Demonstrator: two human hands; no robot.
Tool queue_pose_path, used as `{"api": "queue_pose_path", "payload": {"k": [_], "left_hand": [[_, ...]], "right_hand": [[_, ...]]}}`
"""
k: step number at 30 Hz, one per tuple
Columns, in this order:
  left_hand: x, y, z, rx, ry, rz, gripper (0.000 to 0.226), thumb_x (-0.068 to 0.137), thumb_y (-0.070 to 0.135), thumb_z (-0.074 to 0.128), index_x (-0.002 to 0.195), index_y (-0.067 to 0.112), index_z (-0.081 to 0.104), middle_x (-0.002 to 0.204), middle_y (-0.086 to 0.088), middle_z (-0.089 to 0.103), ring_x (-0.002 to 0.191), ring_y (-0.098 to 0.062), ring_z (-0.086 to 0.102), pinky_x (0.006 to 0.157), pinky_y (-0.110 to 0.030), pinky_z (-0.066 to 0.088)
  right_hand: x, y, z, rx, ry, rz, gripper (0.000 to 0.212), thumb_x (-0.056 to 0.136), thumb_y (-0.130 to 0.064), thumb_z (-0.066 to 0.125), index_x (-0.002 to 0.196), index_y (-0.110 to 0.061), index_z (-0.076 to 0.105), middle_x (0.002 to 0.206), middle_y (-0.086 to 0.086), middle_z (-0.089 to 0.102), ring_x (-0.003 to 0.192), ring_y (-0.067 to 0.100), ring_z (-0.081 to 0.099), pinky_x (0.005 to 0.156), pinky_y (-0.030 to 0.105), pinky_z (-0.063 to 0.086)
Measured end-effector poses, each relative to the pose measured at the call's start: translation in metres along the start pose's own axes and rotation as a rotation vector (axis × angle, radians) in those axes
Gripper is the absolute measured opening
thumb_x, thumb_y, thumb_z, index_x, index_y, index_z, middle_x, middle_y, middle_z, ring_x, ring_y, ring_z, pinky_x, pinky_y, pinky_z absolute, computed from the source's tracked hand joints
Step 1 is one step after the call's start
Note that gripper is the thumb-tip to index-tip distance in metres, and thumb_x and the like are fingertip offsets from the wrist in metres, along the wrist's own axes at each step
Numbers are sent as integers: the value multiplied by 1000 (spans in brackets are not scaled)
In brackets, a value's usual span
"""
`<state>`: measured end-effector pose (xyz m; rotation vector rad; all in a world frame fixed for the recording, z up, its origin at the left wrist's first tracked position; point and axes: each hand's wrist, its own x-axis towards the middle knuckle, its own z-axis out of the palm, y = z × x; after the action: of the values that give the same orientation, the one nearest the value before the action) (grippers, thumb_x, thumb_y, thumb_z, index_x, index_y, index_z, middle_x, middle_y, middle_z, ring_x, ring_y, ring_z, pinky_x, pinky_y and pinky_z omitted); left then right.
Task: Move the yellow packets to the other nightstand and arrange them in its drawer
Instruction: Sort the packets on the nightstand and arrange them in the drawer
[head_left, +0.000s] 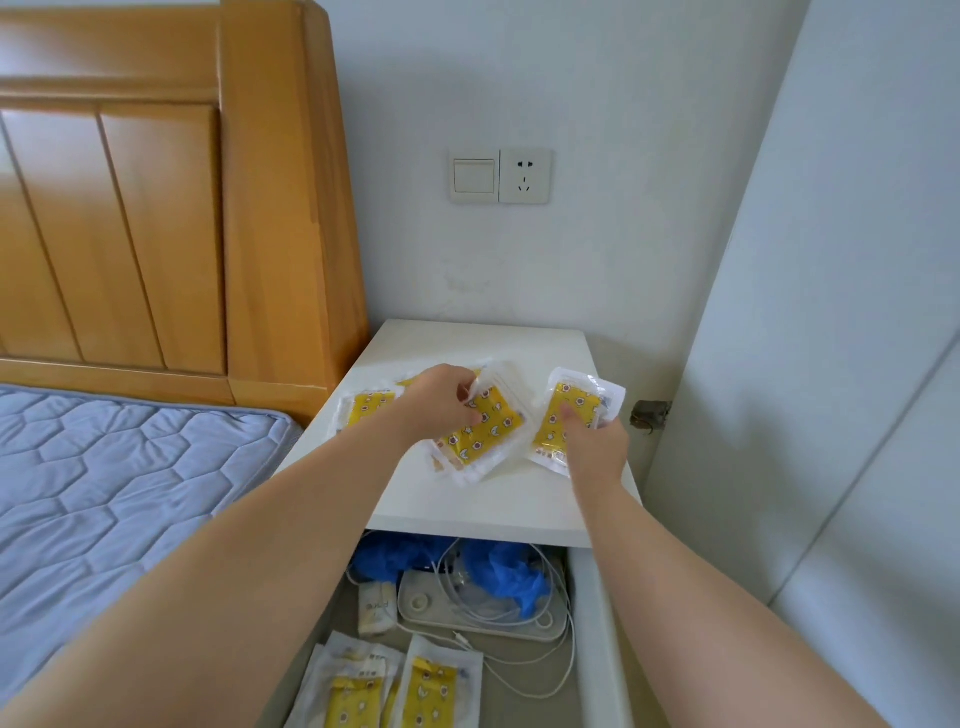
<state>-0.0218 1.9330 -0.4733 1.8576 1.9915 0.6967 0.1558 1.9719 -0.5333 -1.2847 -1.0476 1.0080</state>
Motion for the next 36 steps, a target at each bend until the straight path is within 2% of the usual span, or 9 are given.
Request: {"api": "queue_pose_path", "payload": {"k": [3,7,11,17,19,21,26,29,36], "left_hand": [[-21,3,4,-154,58,-109,25,83,12,70,72,8,48,75,-6,48,68,-21,47,61,-29,41],[-52,6,15,-368,90,-217,21,85,14,70,96,-1,60,96,-18,63,85,-29,61,76,-41,53],[-89,7,21,-591,112,-292,15,86,9,70,80,14,56,93,-13,62,87,-30,63,82,-47,54],[-151,-8,39,-962,90,-427,18,87,0,65,99,14,62,104,-9,71,90,-26,69,79,-45,57],[-171,-18,48,-1035,40,-474,20,89,-1,62,103,13,63,104,-10,71,94,-29,69,84,-49,55],[-189,-31,59,-1066,8,-542,21,90,-1,60,107,10,63,105,-12,71,96,-30,69,85,-51,55],[-215,-63,85,-1106,49,-788,30,89,-4,61,116,8,58,106,-14,68,93,-30,67,74,-47,57],[-215,-82,85,-1081,80,-859,36,85,-8,63,118,6,58,108,-15,67,98,-34,66,85,-57,53],[-202,-99,66,-788,197,-793,23,90,4,62,112,11,57,106,-8,64,100,-27,63,85,-45,54]], "right_hand": [[-16,-3,-14,102,-11,77,13,86,-19,67,95,-10,66,80,0,66,71,15,63,60,23,48],[-47,-5,-28,119,-55,123,3,87,-20,66,84,-20,64,79,-5,66,77,17,65,72,29,53],[-82,-8,-42,168,-94,130,13,87,-22,66,77,-27,60,78,-6,65,74,14,64,61,21,53],[-125,11,-61,243,-195,227,5,83,-20,72,87,-19,69,90,7,74,83,24,71,78,45,57],[-137,25,-66,162,-219,238,25,80,-25,74,95,-7,68,95,18,71,84,25,70,82,50,56],[-148,40,-69,62,-253,240,47,75,-33,76,102,4,62,102,26,66,84,28,69,86,54,53],[-167,73,-64,100,-327,460,19,81,-26,74,97,-19,65,100,6,72,93,24,69,92,48,52],[-170,85,-61,192,-333,652,13,85,-26,68,96,-20,64,97,6,71,94,23,67,95,46,50],[-156,93,-63,309,-373,800,12,90,-21,61,101,-19,64,83,4,75,88,21,68,66,35,55]]}}
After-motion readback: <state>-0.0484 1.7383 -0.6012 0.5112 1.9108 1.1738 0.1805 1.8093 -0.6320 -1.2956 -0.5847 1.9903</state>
